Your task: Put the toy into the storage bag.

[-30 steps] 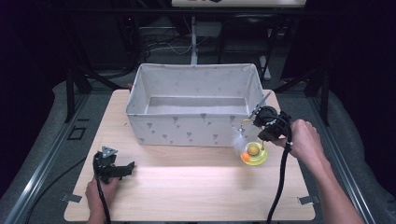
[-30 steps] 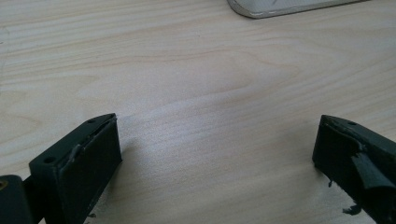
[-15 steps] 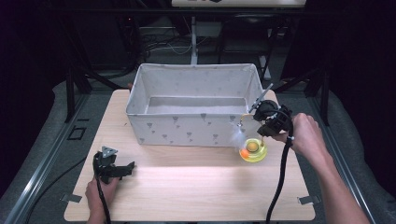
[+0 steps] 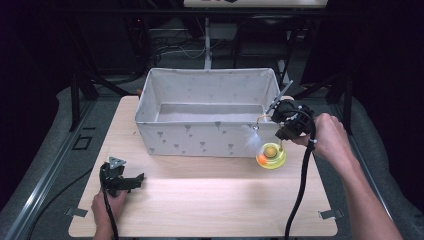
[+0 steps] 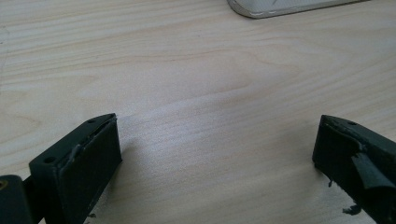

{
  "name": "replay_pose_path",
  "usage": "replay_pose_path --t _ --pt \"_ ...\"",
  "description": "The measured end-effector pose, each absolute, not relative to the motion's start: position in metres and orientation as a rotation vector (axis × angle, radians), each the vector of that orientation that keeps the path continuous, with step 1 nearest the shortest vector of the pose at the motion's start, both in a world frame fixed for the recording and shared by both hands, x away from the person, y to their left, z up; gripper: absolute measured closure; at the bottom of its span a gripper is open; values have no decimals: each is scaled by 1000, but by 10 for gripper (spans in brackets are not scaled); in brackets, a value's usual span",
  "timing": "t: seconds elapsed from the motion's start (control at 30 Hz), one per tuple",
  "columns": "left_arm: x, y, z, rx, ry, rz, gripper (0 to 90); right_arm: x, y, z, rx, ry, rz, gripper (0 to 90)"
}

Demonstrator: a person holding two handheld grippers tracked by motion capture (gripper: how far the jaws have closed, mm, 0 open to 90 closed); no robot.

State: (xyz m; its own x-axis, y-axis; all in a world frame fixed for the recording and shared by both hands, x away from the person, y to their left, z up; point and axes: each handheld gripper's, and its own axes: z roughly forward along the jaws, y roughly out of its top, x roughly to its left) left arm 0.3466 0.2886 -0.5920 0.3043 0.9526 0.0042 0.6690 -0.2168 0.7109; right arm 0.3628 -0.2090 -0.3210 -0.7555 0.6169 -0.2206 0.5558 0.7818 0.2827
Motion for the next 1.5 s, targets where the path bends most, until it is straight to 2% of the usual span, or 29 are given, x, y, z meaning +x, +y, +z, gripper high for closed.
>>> replay_pose_path --t 1.5 --pt "347 289 -592 1970 1437 598 10 374 -184 -248 821 2638 276 878"
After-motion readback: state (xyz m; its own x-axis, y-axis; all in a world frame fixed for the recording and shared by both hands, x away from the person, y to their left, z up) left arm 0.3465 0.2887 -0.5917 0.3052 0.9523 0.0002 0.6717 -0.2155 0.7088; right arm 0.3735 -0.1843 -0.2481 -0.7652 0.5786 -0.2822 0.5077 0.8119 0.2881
